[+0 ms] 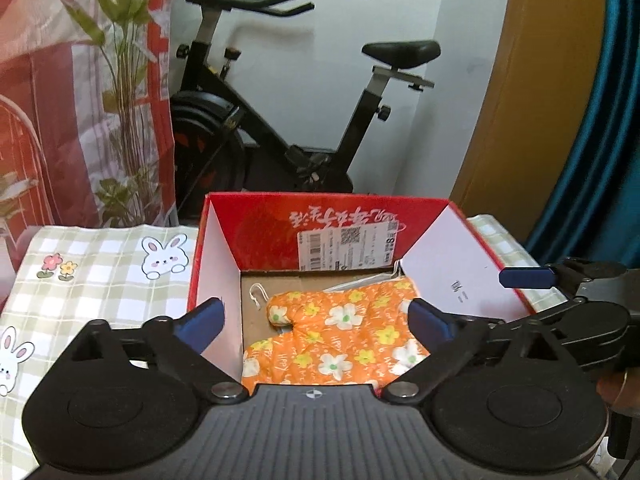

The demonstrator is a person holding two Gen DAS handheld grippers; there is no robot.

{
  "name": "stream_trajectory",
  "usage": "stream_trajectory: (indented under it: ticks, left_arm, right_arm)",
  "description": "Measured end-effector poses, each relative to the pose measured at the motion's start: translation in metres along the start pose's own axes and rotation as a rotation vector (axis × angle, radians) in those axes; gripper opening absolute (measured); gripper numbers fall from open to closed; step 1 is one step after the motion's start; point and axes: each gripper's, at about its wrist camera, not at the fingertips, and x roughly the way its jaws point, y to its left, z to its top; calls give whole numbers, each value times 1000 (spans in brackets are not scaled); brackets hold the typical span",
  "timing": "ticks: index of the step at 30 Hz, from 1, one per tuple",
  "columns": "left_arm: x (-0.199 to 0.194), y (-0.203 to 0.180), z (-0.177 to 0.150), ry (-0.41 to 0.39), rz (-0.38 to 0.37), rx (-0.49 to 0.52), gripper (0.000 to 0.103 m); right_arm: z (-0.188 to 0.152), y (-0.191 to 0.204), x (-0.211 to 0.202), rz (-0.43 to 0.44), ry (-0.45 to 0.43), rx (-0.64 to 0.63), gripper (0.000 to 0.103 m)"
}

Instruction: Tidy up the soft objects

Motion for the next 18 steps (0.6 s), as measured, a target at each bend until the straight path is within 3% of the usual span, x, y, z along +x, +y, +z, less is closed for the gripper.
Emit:
stream_trajectory:
  ticks: [18]
  left_arm:
    - [-70,-8,-19,-41,82,11,103]
  right_arm:
    - [-23,3,-91,19,-134,74,103]
